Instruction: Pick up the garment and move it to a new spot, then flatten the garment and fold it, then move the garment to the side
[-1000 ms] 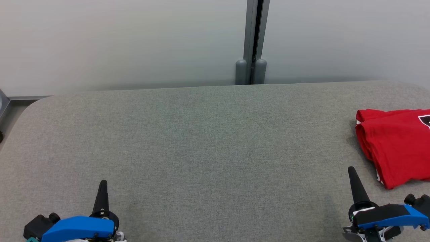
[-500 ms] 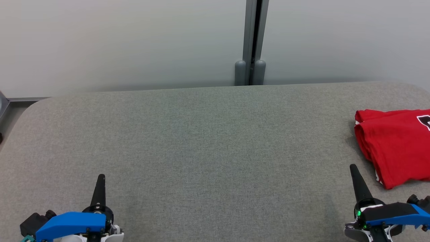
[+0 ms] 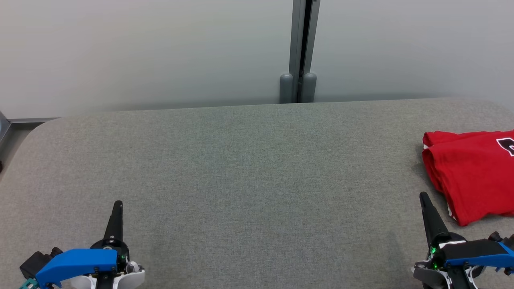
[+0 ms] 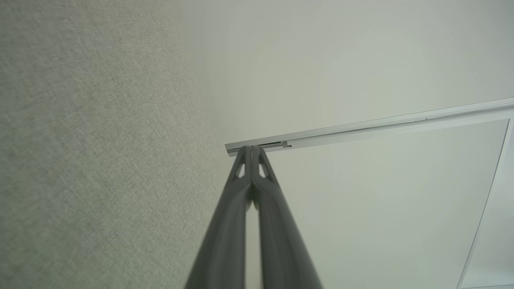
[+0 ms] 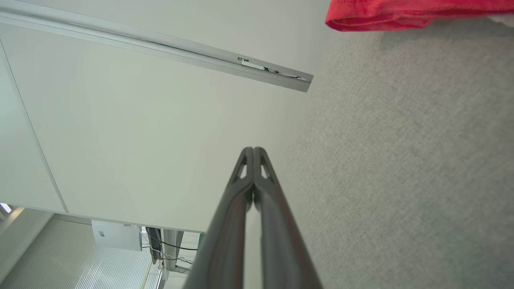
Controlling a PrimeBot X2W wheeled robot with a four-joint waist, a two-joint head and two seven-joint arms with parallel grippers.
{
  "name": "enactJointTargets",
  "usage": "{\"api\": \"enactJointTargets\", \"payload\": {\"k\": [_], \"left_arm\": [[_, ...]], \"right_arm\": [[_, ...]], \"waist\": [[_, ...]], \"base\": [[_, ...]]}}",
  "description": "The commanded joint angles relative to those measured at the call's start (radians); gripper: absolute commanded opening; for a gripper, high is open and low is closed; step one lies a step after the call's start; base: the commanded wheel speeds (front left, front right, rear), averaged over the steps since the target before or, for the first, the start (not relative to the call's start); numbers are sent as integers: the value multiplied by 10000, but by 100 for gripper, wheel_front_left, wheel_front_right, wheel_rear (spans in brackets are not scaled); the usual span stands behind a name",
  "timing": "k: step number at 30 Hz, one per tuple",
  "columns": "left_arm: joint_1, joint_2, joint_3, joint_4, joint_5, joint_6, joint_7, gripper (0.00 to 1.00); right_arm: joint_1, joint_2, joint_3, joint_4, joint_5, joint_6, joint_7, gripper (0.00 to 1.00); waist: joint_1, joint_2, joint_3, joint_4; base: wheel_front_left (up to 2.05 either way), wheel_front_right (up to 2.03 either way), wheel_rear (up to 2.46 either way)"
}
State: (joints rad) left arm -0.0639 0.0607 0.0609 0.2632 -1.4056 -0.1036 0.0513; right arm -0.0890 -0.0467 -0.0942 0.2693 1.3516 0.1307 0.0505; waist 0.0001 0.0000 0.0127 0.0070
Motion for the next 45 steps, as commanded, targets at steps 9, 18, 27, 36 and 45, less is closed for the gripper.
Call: {"api": "enactJointTargets", "payload": {"k": [9,18,27,36,45], "left_arm": [[-297,-25,218,-113,-679,-138,219,0],[-399,-68,394,-157,-1289,-219,423,0],[-477,-100,501,-189,-1793,-276,577,0],[-506,-120,576,-199,-2073,-299,677,0],[-505,-119,573,-200,-2077,-299,675,0]], "right_arm": [[-192,-51,-85,-153,866,0,214,0],[-208,-56,-145,-206,1641,0,420,0],[-239,-58,-194,-246,2291,0,570,0],[-260,-59,-218,-267,2626,0,668,0],[-259,-59,-216,-267,2626,2,668,0]], "waist": [[0,0,-26,-19],[0,0,-54,-39],[-1,0,-80,-58],[-1,0,-96,-70],[-1,0,-96,-70]], "base": [[0,0,0],[0,0,0],[0,0,0],[0,0,0],[0,0,0]]}}
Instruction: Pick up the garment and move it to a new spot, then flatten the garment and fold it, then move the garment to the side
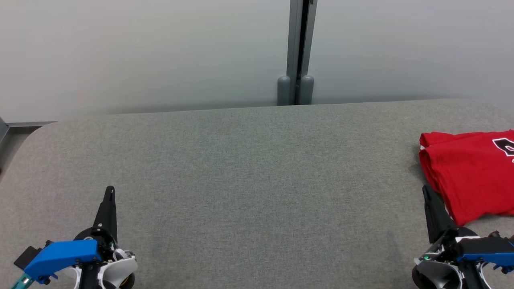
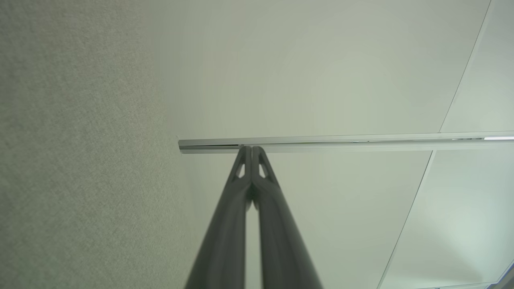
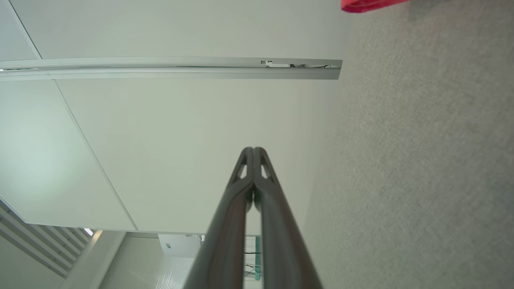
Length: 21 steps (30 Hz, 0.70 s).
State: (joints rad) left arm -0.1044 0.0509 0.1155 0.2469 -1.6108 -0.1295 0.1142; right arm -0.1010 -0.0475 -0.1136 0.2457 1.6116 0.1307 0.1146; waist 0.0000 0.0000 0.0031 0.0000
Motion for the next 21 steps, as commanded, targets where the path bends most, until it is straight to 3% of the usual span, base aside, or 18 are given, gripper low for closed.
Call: {"api": "enactJointTargets", "payload": {"k": [1,21], "left_arm": [[-101,-21,26,-37,-26,-40,45,0],[-100,-21,20,-39,-31,-41,40,0]], "right_arm": [[-139,-51,-22,-32,26,0,27,0],[-139,-51,-19,-32,27,0,26,0]], "waist": [[0,0,0,0],[0,0,0,0]], "base": [[0,0,0],[0,0,0]]}}
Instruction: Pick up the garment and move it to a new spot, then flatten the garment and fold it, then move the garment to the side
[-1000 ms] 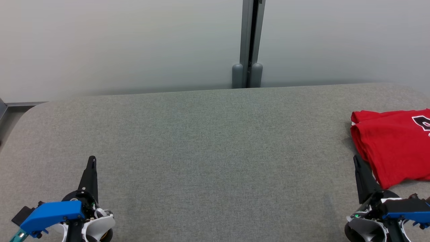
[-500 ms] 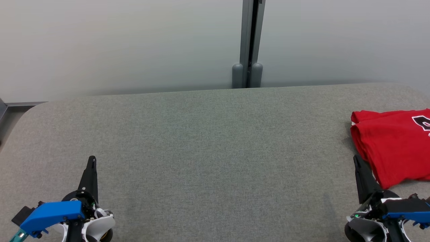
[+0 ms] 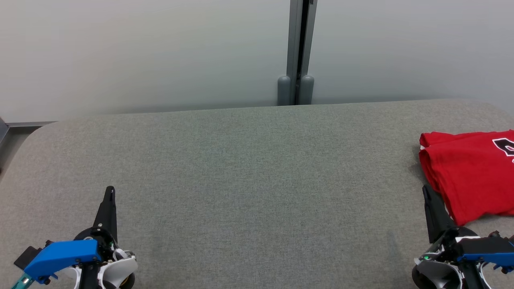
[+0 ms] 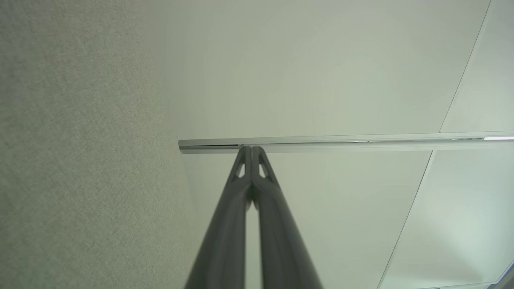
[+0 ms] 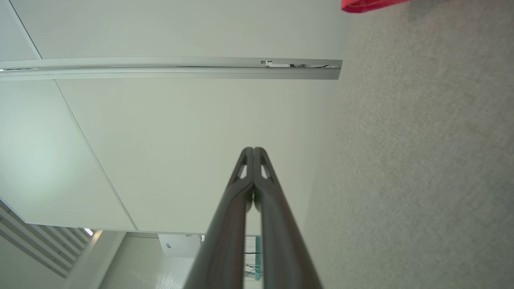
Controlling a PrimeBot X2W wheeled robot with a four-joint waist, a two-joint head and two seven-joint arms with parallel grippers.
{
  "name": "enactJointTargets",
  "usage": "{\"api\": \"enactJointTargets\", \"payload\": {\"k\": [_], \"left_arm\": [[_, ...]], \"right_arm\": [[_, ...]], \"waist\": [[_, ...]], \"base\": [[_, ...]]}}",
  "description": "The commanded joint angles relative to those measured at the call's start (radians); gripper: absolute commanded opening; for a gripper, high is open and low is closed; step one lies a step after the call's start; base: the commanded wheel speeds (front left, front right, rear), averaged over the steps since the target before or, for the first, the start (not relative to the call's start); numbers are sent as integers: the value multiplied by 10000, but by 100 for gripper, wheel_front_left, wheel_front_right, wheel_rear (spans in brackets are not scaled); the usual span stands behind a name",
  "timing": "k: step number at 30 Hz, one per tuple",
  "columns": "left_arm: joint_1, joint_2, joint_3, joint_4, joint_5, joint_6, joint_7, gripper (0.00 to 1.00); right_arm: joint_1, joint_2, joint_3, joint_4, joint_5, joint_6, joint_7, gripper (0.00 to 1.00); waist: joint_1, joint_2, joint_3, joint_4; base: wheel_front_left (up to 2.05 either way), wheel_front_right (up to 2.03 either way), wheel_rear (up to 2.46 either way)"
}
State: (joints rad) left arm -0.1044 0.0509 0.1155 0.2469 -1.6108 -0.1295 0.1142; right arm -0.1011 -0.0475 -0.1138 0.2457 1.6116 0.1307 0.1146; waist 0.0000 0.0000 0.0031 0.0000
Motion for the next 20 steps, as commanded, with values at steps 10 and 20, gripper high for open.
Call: {"api": "enactJointTargets", "payload": {"k": [10,20], "left_arm": [[-100,-21,18,-40,-32,-41,39,0],[-99,-21,16,-41,-32,-41,37,0]], "right_arm": [[-137,-51,-19,-32,27,0,26,0],[-137,-51,-18,-32,27,0,26,0]], "waist": [[0,0,0,0],[0,0,0,0]], "base": [[0,0,0],[0,0,0]]}}
